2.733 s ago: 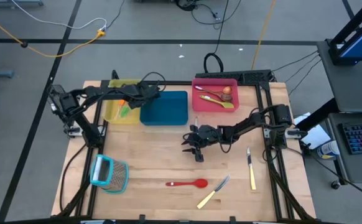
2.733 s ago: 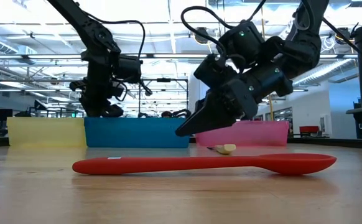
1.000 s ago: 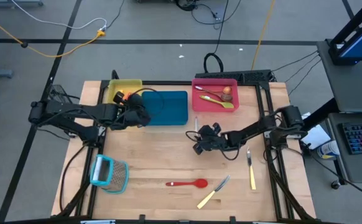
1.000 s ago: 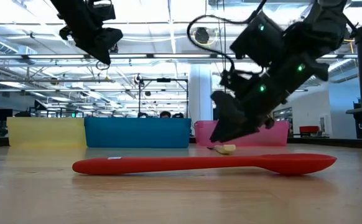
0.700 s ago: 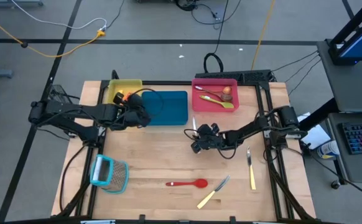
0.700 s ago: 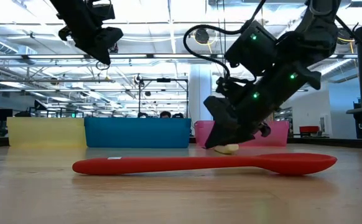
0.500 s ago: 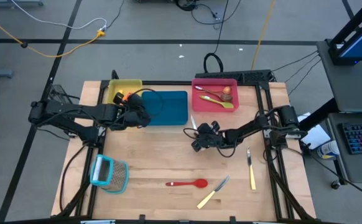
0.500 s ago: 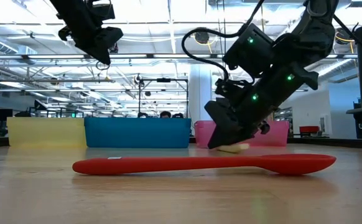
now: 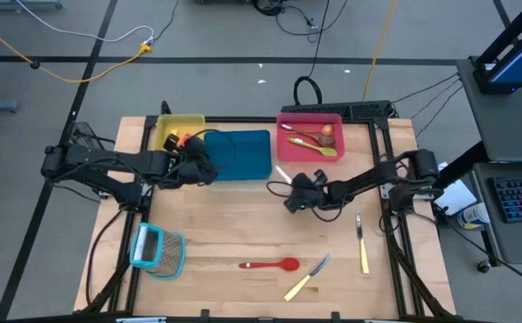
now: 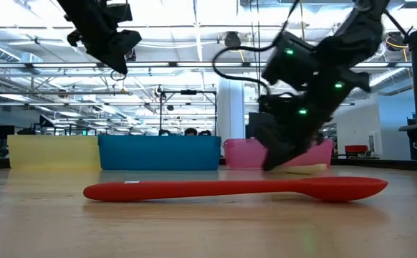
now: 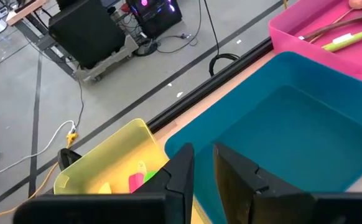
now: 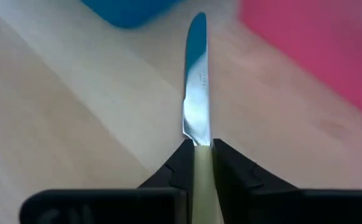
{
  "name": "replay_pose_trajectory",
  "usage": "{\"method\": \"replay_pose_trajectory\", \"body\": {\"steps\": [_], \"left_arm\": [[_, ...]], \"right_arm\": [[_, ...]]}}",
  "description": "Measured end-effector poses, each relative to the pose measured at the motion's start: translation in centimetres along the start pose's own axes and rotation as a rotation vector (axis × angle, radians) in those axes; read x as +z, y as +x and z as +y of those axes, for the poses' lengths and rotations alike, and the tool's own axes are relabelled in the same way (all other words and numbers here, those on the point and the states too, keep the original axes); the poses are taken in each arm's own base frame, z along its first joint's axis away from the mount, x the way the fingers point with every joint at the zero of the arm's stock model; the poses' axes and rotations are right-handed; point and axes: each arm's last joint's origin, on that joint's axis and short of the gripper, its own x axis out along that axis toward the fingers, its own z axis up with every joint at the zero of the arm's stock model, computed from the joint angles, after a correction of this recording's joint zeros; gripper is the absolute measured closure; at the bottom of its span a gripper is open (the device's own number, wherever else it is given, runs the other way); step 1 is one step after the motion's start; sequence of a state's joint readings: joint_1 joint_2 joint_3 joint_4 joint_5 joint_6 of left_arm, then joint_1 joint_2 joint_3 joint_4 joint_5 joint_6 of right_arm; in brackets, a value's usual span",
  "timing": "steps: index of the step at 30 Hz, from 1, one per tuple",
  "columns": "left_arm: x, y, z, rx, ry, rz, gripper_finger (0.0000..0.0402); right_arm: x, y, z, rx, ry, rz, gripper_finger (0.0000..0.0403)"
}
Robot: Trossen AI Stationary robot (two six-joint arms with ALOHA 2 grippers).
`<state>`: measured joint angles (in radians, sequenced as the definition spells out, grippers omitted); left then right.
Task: Pick & Place Kitchen Items
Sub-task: Put the top light yellow knife into the blue bin
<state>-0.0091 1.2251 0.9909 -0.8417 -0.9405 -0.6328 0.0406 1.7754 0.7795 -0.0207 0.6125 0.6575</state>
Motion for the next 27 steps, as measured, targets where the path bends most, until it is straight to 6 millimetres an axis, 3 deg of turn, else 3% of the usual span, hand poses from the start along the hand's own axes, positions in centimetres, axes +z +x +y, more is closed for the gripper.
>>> {"method": "replay_pose_trajectory", "body": {"steps": [4, 14, 27], "left_arm": [[-0.1, -0.1, -0.1, -0.006, 0.010, -0.002, 0.0334], [-0.3, -0.6, -0.4, -0.029, 0.019, -0.010, 0.0334], [-1.3, -3.0, -1.9, -0.138, 0.001, -0.044, 0.0334]], "right_arm": [[0.9, -1.9, -1.2, -0.046, -0.038, -0.030, 0.0372], [4.9, -7.7, -2.6, -0.019, 0.051, -0.296, 0.0372], [8.2, -9.8, -0.7, 0.266, -0.094, -0.577, 0.0372]]}}
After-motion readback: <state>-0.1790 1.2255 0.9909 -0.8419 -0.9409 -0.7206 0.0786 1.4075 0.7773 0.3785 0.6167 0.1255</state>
